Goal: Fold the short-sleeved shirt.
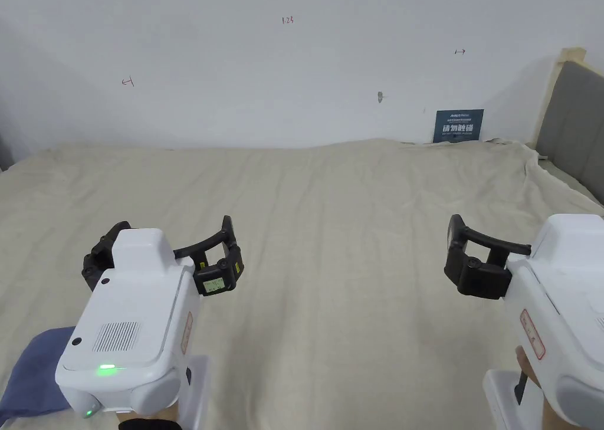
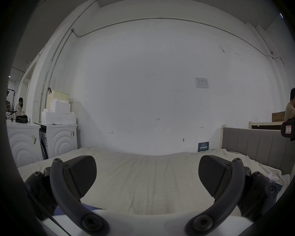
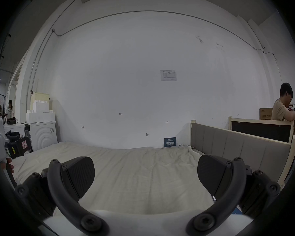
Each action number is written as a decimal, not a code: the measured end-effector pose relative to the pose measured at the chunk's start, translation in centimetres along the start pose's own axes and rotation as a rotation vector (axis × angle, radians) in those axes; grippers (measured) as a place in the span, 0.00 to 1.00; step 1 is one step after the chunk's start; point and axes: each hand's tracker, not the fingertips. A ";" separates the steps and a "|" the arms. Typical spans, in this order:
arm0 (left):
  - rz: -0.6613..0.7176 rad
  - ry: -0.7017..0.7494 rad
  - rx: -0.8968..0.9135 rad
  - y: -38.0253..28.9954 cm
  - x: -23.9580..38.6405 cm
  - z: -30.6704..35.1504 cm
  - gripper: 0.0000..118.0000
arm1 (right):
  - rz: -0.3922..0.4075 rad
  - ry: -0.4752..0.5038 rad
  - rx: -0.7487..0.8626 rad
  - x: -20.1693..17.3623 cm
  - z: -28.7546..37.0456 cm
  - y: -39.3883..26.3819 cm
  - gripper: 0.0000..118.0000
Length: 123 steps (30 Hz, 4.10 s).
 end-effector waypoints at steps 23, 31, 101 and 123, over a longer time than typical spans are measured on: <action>-0.002 0.010 0.019 -0.1 0.1 -0.2 1.00 | 0.012 -0.007 0.006 0.1 -0.2 0.0 1.00; -0.002 0.014 0.021 0.0 0.1 -0.1 1.00 | 0.016 -0.010 0.014 0.1 -0.1 0.1 1.00; 0.011 0.006 0.021 0.6 -0.4 0.6 1.00 | -0.101 -0.169 -0.374 -0.6 -2.5 1.8 0.98; -0.005 0.016 0.023 0.4 -0.5 0.3 1.00 | 0.003 -0.088 -0.042 -0.5 -0.4 -0.4 1.00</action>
